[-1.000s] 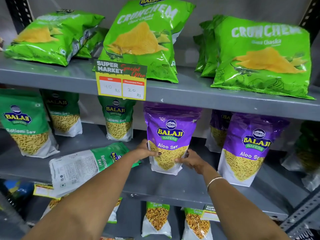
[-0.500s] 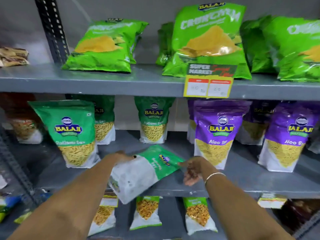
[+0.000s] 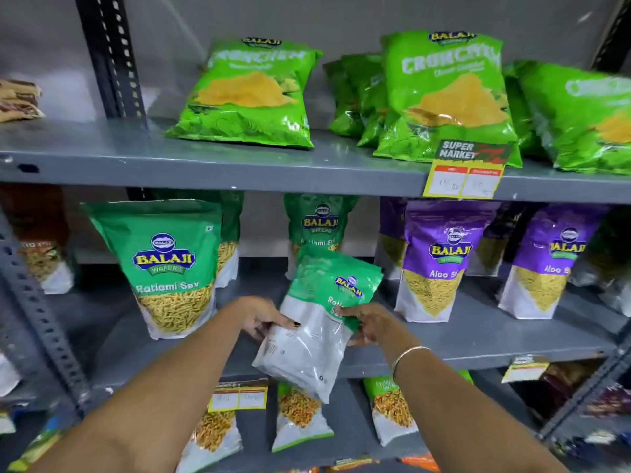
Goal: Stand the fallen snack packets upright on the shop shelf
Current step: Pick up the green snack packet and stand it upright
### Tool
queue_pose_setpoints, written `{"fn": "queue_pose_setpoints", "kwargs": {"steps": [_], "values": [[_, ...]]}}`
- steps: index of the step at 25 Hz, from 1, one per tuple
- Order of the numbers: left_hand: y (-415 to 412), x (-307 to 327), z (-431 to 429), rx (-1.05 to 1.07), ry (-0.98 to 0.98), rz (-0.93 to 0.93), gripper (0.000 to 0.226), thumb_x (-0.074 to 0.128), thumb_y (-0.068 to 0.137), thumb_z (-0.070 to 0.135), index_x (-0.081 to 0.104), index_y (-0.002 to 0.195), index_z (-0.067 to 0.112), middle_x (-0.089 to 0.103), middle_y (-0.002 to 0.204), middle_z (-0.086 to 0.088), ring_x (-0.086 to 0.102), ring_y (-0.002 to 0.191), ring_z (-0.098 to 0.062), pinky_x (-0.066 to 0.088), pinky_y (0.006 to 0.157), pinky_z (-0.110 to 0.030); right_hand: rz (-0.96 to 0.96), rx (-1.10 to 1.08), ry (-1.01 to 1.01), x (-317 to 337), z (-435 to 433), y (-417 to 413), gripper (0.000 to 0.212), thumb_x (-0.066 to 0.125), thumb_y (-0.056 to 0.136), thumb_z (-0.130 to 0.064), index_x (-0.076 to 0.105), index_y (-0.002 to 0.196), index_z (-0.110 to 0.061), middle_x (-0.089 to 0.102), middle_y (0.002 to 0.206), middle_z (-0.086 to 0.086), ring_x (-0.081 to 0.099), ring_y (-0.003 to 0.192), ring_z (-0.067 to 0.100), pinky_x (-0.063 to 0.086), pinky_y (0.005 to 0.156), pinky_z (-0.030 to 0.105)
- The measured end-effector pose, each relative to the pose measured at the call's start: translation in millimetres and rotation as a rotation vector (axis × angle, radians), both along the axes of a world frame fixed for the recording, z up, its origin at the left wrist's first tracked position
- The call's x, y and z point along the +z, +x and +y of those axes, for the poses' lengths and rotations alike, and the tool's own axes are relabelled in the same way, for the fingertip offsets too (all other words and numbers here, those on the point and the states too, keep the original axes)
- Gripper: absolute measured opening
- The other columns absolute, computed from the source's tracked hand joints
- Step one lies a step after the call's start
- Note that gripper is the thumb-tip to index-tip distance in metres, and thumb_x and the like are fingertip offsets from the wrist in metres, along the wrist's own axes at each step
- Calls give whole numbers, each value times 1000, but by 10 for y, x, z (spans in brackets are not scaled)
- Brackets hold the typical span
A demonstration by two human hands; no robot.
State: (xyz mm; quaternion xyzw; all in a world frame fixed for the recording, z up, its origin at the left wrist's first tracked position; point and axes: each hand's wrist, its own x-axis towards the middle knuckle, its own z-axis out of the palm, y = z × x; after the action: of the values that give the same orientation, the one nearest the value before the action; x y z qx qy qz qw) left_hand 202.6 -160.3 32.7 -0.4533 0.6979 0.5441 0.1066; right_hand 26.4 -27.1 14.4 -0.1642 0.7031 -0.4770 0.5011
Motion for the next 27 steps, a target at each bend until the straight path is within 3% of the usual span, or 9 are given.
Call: {"fn": "queue_pose_setpoints", "kwargs": {"steps": [3,7,11,13,15,18,22,25,27], "values": [[-80,140,-50,18,-60,86,44,75,75,18,44,105,9,54,89,-4,48,77,-16,41,85,-33,150,-58,-43,356,-125,-85,38,79,67,-7,59,100,-3,56,99,6,55,85,23,52,60,39],[-255,38,-149,112,-192,305,70,85,59,17,52,120,6,57,120,-1,54,112,-19,41,99,-27,281,-104,-204,606,-352,-228,36,78,65,6,54,89,-5,58,75,7,56,32,7,47,34,21],[-435,-239,-177,334,-416,406,84,88,50,13,51,125,7,62,127,-10,58,116,-28,48,98,-41,560,-101,-364,447,-527,-293,63,77,59,13,50,116,9,67,107,23,63,83,18,56,74,32],[-476,-310,-139,412,-495,402,84,88,52,10,48,126,7,62,127,-12,57,117,-29,48,96,-39,632,-73,-382,354,-532,-274,62,78,61,11,51,116,5,65,106,13,58,94,18,54,74,21],[-498,-366,-133,450,-516,397,82,87,52,10,47,123,5,62,125,-14,57,115,-30,49,93,-40,594,-70,-419,275,-534,-292,60,77,63,10,51,117,3,64,107,12,58,96,20,55,71,16],[-455,-361,-162,394,-425,414,81,85,56,5,44,127,5,59,126,-12,55,117,-30,48,96,-41,530,-54,-351,219,-558,-331,64,78,67,-2,43,121,0,61,118,16,59,107,29,54,89,37],[-277,-321,-249,253,-364,343,39,63,73,-6,58,111,3,66,110,-15,64,101,-28,53,82,-34,230,94,0,222,-406,-319,41,68,79,-39,46,94,-8,47,78,1,49,63,14,50,39,16],[-146,-222,-234,182,-214,279,22,51,87,2,56,106,11,67,88,-3,69,62,-3,44,60,-20,62,234,20,141,-340,-315,34,48,89,-46,52,81,-14,52,78,5,57,64,19,55,52,27],[-136,-193,-226,146,-188,244,33,55,88,8,52,121,11,64,97,-3,67,68,0,39,65,-21,68,252,-31,83,-350,-343,20,44,94,-32,52,83,-17,54,81,4,56,70,16,50,62,28]]}}
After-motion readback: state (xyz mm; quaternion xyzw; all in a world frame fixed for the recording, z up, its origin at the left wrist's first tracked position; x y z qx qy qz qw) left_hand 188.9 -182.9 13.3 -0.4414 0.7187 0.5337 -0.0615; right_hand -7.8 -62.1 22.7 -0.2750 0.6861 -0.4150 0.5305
